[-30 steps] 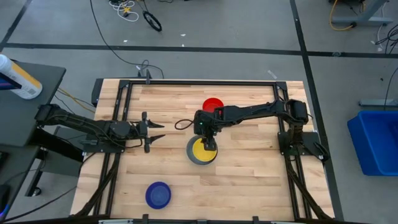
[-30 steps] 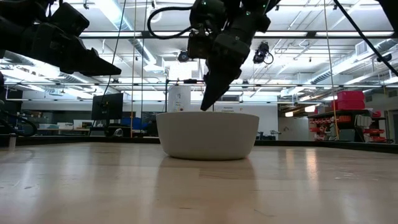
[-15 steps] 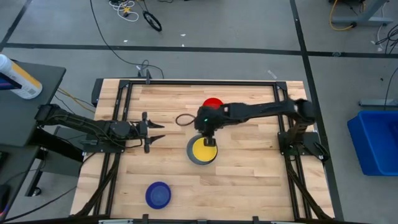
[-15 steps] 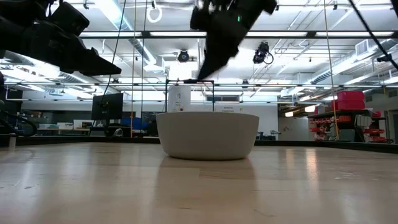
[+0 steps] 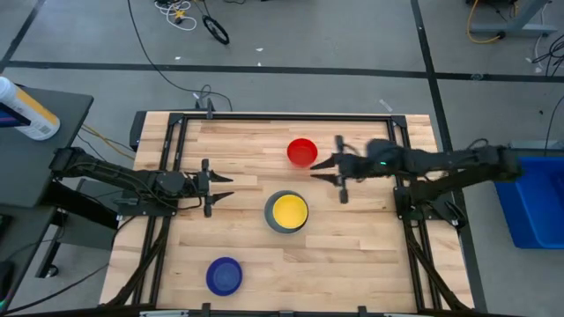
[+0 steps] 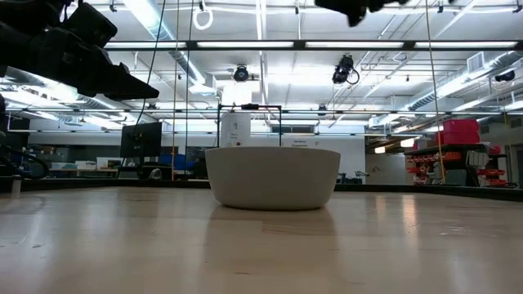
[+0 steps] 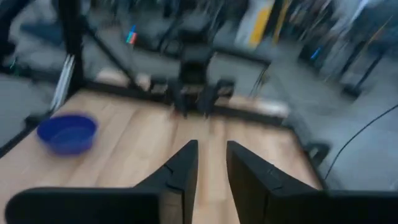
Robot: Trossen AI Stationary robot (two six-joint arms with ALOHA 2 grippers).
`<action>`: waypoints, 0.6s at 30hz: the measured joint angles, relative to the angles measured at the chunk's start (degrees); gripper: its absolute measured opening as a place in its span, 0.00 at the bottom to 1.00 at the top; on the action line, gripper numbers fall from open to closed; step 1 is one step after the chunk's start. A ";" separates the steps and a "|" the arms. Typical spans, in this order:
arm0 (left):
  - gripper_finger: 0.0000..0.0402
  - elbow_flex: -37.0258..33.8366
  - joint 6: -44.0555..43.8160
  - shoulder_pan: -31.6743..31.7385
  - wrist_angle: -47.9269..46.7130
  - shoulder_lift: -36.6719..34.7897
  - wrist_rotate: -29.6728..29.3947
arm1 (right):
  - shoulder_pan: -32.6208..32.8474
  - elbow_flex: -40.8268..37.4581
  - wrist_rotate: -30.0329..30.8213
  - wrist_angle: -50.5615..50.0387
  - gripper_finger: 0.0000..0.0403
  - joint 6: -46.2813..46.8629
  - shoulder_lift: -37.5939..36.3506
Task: Nest bowls inside each other
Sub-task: Stack the dark blue bowl on the yellow bowl
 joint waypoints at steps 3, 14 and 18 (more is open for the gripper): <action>0.48 0.00 0.08 0.00 0.00 0.00 -0.10 | -0.16 -10.15 1.44 11.22 0.19 -1.16 -6.08; 0.48 0.00 0.10 0.00 0.37 0.00 -0.53 | -0.90 -36.30 0.57 24.94 0.22 3.59 -23.24; 0.48 -0.20 0.04 0.00 1.19 0.02 -0.53 | -0.84 -41.51 -0.33 23.34 0.27 1.34 -28.70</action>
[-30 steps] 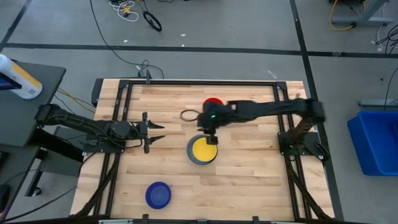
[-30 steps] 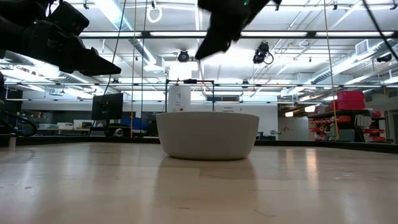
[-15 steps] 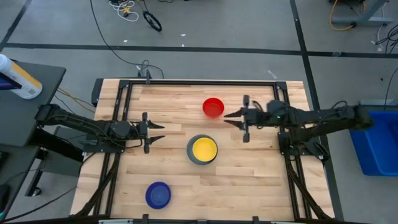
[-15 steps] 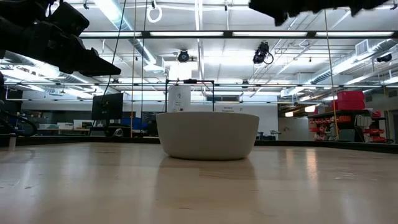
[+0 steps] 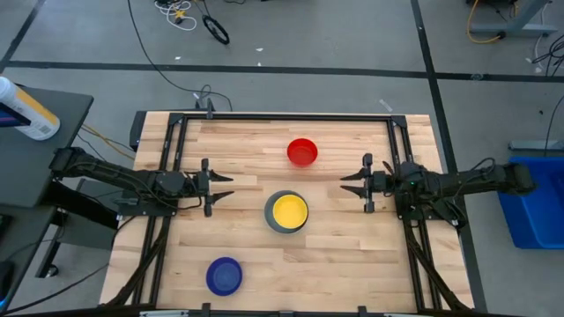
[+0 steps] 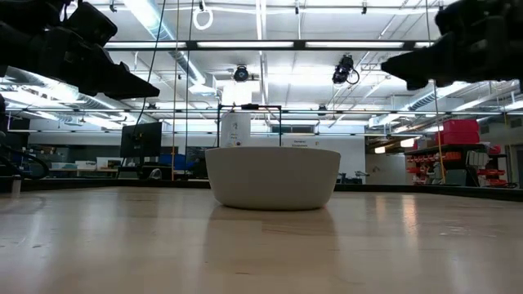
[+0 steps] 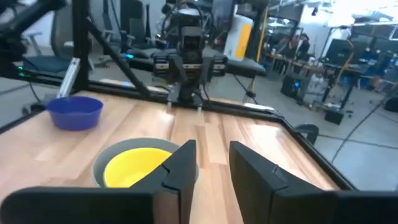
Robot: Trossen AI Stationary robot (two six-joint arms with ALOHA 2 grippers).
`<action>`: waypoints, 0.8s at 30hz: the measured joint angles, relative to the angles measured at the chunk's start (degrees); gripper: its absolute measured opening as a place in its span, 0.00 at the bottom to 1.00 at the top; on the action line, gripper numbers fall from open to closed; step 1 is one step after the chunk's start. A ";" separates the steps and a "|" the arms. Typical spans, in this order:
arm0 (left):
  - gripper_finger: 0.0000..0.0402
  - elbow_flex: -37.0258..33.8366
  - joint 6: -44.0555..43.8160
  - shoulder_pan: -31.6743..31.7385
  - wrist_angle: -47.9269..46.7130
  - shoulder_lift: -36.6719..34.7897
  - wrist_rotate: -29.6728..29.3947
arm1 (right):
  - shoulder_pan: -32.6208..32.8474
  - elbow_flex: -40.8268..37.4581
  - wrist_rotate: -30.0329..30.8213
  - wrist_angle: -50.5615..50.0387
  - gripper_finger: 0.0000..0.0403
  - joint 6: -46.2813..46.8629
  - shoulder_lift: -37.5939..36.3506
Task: Nest bowls inside each other
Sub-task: Stack the dark blue bowl on the yellow bowl
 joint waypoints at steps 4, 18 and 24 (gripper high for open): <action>0.48 -5.67 0.73 0.15 12.84 0.56 0.00 | -0.06 -2.29 0.07 -1.29 0.30 0.23 -4.47; 0.48 -5.29 -12.01 -6.49 18.32 14.62 8.27 | -0.01 -4.97 -0.09 -6.45 0.36 5.52 -8.02; 0.48 2.58 -17.78 -15.67 6.23 21.01 3.04 | -0.01 -4.97 -0.09 -7.31 0.38 5.83 -8.02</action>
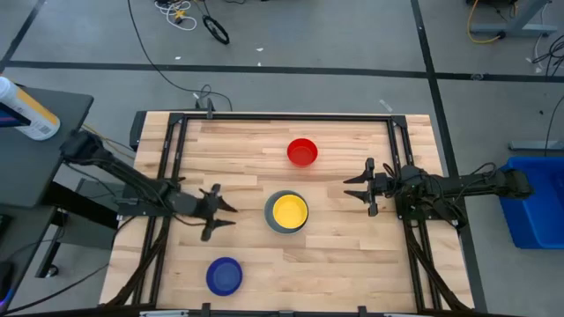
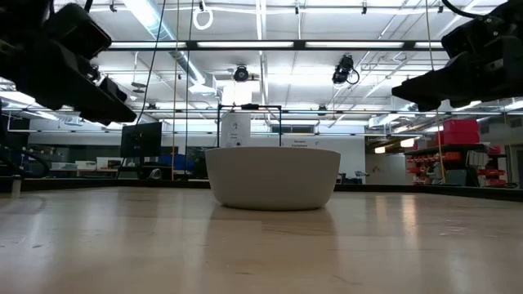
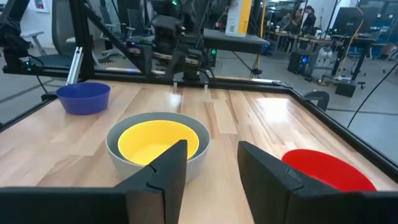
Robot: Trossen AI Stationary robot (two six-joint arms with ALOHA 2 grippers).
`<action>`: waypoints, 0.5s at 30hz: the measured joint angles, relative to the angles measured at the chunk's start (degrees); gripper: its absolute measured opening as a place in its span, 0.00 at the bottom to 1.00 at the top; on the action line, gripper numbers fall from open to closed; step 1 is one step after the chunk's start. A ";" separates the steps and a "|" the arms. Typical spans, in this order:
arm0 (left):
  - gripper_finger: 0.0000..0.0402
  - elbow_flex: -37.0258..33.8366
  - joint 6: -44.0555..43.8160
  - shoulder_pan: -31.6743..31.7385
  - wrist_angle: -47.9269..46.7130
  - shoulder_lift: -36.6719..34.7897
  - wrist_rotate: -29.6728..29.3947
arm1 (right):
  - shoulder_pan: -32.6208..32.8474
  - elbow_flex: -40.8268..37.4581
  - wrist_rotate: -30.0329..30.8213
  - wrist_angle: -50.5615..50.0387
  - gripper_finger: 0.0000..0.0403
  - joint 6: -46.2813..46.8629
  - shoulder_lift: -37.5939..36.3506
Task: Nest bowls inside each other
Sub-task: Stack the dark blue bowl on the yellow bowl
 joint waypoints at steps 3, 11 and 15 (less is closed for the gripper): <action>0.48 4.80 -3.22 -4.43 -7.68 2.47 -3.22 | 0.00 0.00 -0.02 -0.06 0.40 0.94 0.01; 0.48 12.71 -16.99 -14.22 -21.08 6.45 -4.34 | 0.02 0.00 -3.90 -0.24 0.43 1.76 0.02; 0.48 13.97 -24.17 -18.90 -22.10 8.86 -4.96 | 0.02 0.00 -4.04 -0.27 0.45 1.75 0.02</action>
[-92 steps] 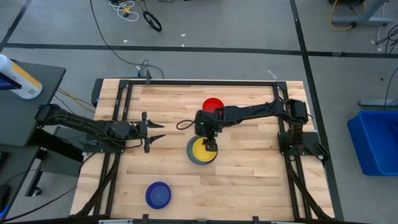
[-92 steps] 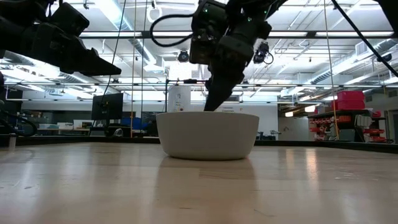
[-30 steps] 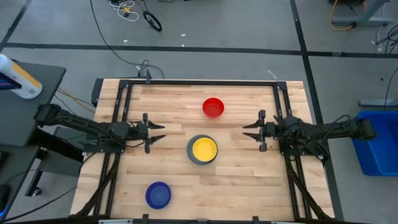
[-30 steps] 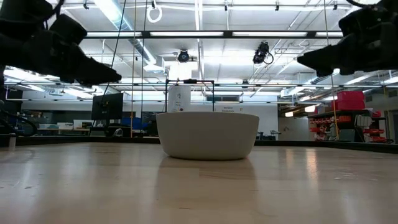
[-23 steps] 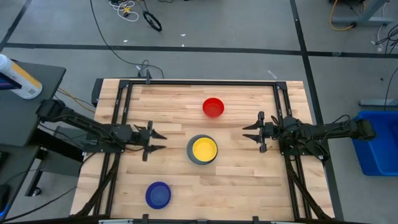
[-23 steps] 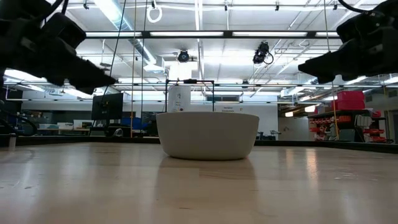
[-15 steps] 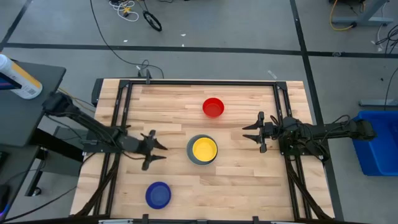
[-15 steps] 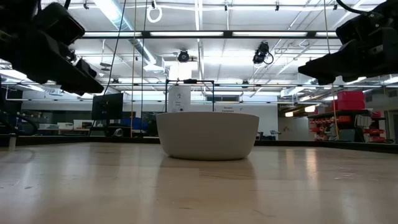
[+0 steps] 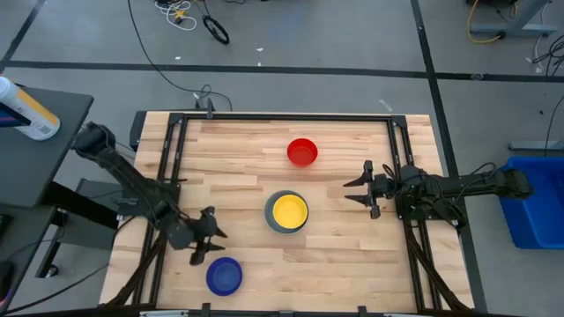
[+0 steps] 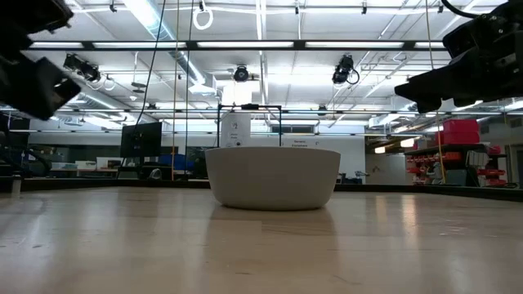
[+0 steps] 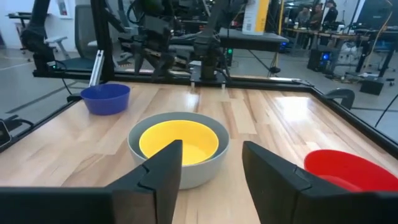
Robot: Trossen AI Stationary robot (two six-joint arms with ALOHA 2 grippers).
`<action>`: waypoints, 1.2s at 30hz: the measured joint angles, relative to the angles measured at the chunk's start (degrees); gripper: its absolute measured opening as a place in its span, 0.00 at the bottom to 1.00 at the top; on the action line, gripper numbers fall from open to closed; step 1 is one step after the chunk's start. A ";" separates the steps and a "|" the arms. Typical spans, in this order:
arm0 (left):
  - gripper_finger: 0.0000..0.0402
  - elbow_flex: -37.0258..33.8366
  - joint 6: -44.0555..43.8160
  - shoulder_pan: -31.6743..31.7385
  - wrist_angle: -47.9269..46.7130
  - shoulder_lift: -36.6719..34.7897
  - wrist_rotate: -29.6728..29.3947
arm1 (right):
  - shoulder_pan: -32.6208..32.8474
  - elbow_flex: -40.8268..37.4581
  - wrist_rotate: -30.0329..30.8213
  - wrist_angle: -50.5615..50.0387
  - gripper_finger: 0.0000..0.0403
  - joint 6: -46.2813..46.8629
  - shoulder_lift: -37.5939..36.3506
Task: Nest bowls inside each other
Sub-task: Stack the dark blue bowl on the yellow bowl
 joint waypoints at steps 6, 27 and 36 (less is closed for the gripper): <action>0.48 2.06 -8.44 -5.30 0.10 5.66 -1.56 | 0.00 0.00 0.02 0.14 0.47 -0.38 0.00; 0.48 6.84 -10.29 -6.86 0.47 16.77 -3.91 | 0.00 0.00 0.00 0.29 0.56 -0.23 0.00; 0.48 6.71 -11.34 -6.84 0.47 16.77 -3.54 | 0.00 0.00 -0.02 0.31 0.59 -0.21 0.00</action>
